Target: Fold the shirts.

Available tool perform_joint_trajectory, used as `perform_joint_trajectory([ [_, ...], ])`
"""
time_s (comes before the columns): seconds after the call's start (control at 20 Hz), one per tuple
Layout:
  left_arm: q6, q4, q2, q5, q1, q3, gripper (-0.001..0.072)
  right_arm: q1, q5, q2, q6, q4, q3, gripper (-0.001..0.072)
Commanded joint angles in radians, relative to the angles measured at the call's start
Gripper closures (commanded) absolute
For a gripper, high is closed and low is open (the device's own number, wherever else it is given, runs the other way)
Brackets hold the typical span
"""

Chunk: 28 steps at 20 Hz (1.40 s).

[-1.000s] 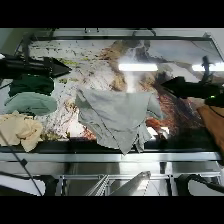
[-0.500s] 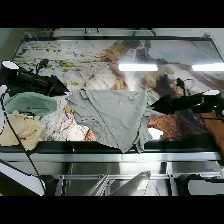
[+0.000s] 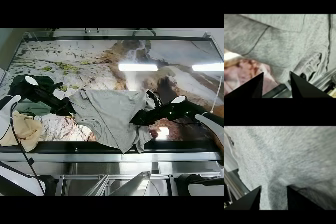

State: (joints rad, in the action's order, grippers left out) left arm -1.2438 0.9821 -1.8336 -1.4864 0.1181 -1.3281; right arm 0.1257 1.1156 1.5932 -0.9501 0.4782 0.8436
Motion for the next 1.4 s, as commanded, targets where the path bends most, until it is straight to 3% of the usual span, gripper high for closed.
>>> perform_joint_trajectory([
  [0.0,-0.005,0.027,-0.03,0.073,-0.064,0.016,0.0355,0.03,-0.018,0.004,-0.002,-0.037,-0.002,0.0507],
  [0.05,-0.003,0.018,-0.031,0.108,-0.079,0.016,0.0356,0.03,-0.018,0.003,0.013,-0.047,-0.002,0.061],
  [0.1,-0.003,0.008,-0.03,0.145,-0.094,0.013,0.0357,0.03,-0.018,0.003,0.016,-0.059,-0.001,0.0611],
  [0.15,-0.003,0.012,-0.03,0.164,-0.107,0.002,0.0429,0.03,-0.016,0.003,0.035,-0.081,-0.001,0.0685],
  [0.2,0.016,0.011,-0.03,0.169,-0.116,-0.018,0.0709,0.03,-0.016,0.002,0.047,-0.108,0.0,0.0698],
  [0.5,0.032,-0.006,0.107,0.086,-0.102,-0.218,0.0692,-0.06,0.101,-0.13,0.072,-0.2,0.089,0.0699],
  [0.65,0.05,-0.094,0.295,0.061,-0.045,-0.322,0.0691,-0.202,0.17,-0.33,0.09,-0.299,0.196,0.07],
  [0.95,0.069,-0.087,0.695,0.016,0.053,-0.56,0.0691,-0.519,0.174,-0.772,0.084,-0.462,0.339,0.0699],
  [1.2,0.129,-0.084,0.932,0.011,0.226,-0.708,0.0689,-0.715,0.085,-1.049,0.066,-0.472,0.381,0.07],
  [1.35,0.183,-0.096,0.987,0.013,0.336,-0.606,0.0689,-0.739,0.09,-1.077,-0.025,-0.387,0.38,0.07],
])
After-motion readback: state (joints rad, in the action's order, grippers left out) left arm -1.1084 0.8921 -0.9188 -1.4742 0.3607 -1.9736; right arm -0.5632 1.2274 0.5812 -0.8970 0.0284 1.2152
